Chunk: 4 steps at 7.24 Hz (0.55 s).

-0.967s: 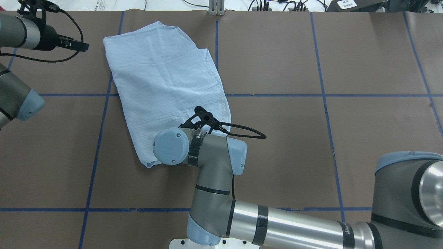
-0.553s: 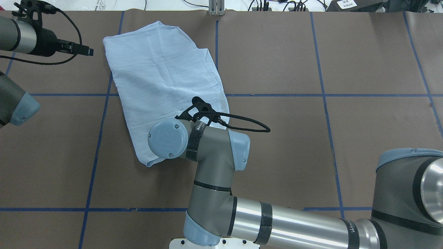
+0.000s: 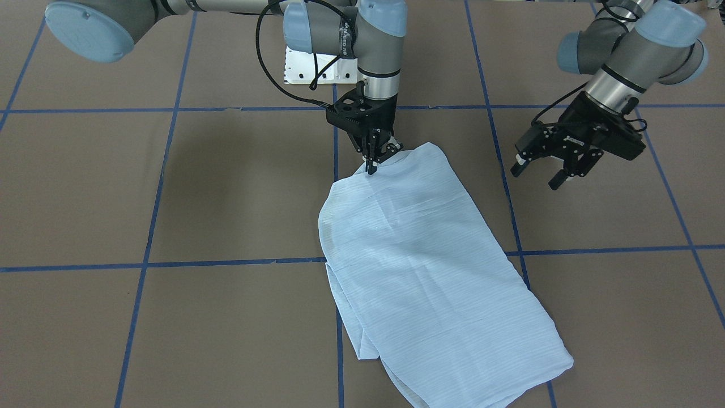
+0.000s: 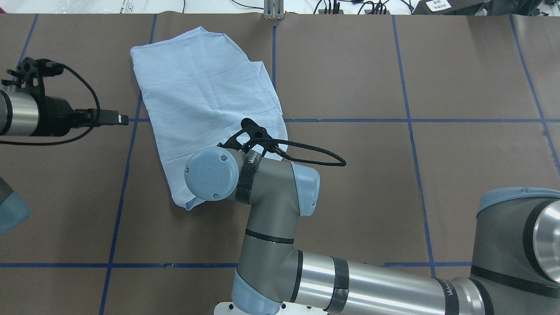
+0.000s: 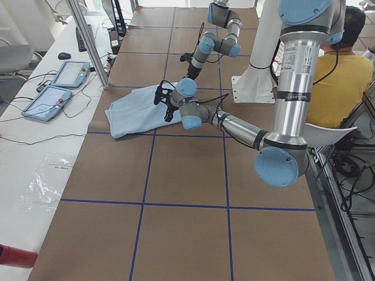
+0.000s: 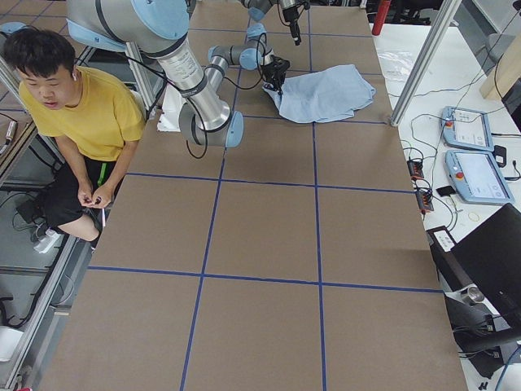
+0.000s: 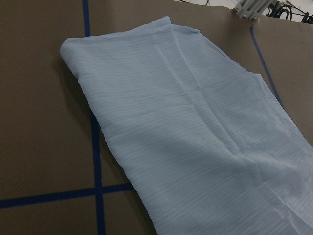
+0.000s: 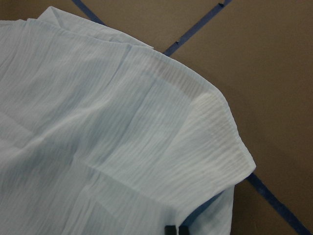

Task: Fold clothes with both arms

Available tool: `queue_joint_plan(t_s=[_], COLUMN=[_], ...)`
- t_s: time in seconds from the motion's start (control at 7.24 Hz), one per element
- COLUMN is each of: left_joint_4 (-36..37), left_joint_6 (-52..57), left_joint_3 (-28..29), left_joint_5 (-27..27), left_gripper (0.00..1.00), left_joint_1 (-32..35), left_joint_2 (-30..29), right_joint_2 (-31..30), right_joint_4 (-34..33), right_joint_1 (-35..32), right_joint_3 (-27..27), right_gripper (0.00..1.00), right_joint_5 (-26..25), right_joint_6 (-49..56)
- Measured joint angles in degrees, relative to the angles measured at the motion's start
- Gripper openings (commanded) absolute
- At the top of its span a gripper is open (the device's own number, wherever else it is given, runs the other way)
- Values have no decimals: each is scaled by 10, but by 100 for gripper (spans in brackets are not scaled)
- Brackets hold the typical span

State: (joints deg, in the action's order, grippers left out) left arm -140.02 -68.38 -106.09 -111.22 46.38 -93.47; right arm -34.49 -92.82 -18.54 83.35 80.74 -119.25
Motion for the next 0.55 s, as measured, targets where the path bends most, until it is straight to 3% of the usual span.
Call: queue_joint_plan(t_s=[0.28,0.55], left_joint_4=[2,5], left_joint_6=[-152,-268], left_joint_3=[-8,-3], left_joint_5=[122,193], left_gripper=[79,74], left_joint_1=[-114,-195], left_joint_2=[10,8], right_joint_2=[-1,-2], right_joint_4=[1,2], right_joint_1=[0,0], right_joint_3=[0,1], right_gripper=[0,0], right_joint_5=[-5,-7], right_joint_6=[0,0])
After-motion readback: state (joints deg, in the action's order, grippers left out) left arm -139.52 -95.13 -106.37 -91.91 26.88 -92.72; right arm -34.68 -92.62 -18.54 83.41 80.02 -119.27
